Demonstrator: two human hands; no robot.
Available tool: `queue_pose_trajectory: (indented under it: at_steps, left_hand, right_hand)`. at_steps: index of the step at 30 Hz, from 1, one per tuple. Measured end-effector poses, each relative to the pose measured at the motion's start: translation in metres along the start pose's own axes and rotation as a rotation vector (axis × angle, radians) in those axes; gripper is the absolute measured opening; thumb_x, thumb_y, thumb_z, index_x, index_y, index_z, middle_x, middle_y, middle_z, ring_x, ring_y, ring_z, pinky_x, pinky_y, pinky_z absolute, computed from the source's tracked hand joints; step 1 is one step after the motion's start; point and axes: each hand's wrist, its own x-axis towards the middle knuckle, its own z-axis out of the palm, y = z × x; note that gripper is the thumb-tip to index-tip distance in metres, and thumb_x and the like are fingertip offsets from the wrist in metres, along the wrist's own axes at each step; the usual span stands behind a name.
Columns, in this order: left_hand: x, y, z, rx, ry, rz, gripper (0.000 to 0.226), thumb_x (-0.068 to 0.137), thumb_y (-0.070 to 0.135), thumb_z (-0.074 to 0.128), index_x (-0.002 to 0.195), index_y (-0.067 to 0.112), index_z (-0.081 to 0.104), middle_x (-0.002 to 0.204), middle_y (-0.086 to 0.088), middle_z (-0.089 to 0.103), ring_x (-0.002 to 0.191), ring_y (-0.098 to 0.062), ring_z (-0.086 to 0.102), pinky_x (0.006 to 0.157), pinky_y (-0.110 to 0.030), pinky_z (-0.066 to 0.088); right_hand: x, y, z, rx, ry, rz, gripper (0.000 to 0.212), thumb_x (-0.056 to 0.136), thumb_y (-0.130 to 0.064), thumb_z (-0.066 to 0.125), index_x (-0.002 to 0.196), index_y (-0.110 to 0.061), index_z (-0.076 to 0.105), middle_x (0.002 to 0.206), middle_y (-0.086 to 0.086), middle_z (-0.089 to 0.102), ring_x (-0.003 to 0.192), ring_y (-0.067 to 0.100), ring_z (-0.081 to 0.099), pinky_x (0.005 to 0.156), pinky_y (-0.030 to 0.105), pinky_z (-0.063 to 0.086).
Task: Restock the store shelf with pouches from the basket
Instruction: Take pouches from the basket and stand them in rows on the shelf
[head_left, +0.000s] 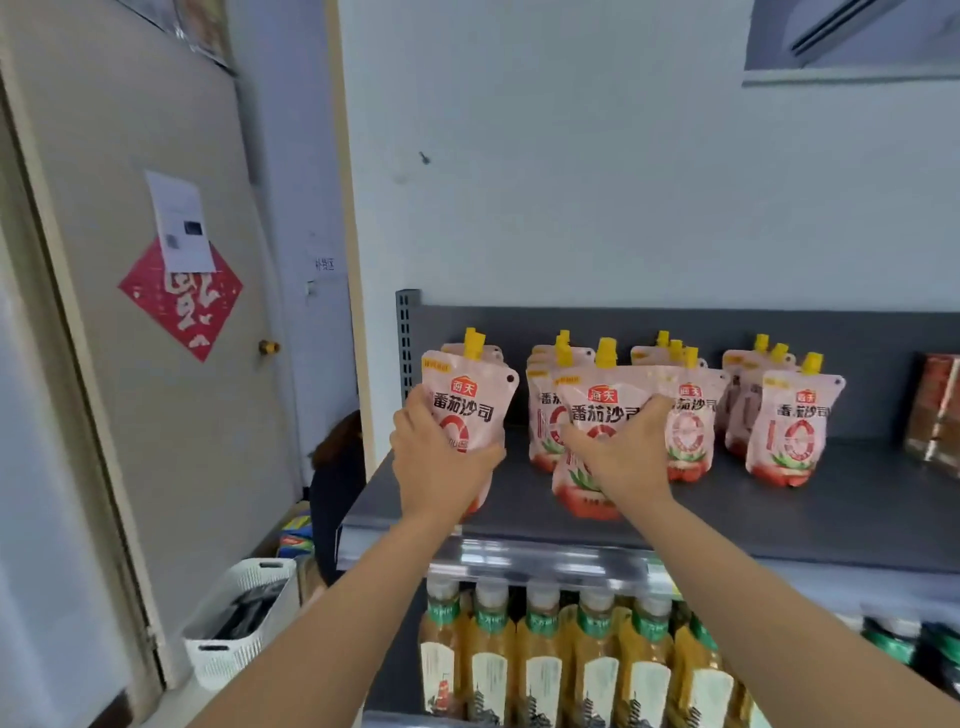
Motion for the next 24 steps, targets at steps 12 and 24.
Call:
queue_pose_trajectory:
  at_steps: [12,24]
  left_hand:
    - [0.035,-0.037,0.069,0.001,-0.029,-0.137,0.102,0.048,0.053,0.087,0.124,0.018,0.029,0.122,-0.002,0.044,0.114,-0.024,0.048,0.086,-0.045,0.051]
    - [0.033,-0.054,0.054,-0.016,-0.351,-0.084,0.129,0.046,0.034,0.092,0.142,0.031,0.006,0.137,-0.003,0.036,0.123,-0.025,0.045,0.098,-0.049,0.045]
  right_hand:
    - [0.03,0.062,0.052,-0.042,0.011,0.061,0.09,0.062,-0.03,0.085,0.13,-0.013,0.028,0.127,0.005,0.035,0.116,0.017,0.045,0.089,0.028,0.046]
    - [0.005,0.045,0.049,-0.382,-0.101,0.204,0.136,0.064,-0.038,0.084,0.148,-0.014,-0.02,0.145,0.013,0.026,0.129,0.033,0.034,0.1,0.045,0.04]
